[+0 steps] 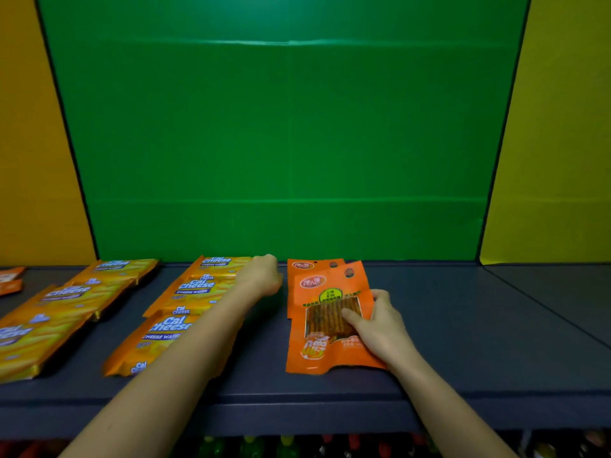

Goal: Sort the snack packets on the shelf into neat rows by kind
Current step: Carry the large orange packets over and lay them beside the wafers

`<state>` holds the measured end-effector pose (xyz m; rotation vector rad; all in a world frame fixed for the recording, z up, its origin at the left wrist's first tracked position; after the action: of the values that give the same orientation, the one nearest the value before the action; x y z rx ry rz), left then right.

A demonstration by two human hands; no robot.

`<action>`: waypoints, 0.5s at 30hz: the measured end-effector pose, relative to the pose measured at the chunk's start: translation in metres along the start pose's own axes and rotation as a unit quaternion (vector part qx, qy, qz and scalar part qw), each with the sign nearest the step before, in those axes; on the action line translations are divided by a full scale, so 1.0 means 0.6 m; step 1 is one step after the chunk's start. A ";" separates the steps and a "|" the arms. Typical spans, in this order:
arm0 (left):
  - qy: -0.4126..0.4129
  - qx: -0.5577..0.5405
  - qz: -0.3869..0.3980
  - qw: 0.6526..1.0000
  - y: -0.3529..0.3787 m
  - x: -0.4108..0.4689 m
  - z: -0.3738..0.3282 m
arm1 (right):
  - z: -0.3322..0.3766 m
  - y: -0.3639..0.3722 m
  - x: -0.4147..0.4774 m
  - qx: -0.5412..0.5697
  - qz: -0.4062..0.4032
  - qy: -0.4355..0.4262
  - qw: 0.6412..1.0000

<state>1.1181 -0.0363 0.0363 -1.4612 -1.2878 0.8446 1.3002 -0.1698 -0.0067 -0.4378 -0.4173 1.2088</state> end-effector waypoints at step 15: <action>0.068 0.025 -0.269 0.960 -0.116 -0.211 0.096 | 0.089 -0.020 -0.049 -0.238 -0.071 -0.170 0.954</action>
<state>1.0187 -0.1499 0.0738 -1.0295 -1.4483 0.4031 1.2724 -0.1961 0.0425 -0.6015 -1.0330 1.0381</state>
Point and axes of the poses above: each hand's wrist, its own x-axis towards the middle knuckle, its own y-axis out of the palm, z = x × y, the point moved 10 cm from there along x, towards the middle knuckle, and after that the axes turned 6 degrees about z, right-handed, at the moved point
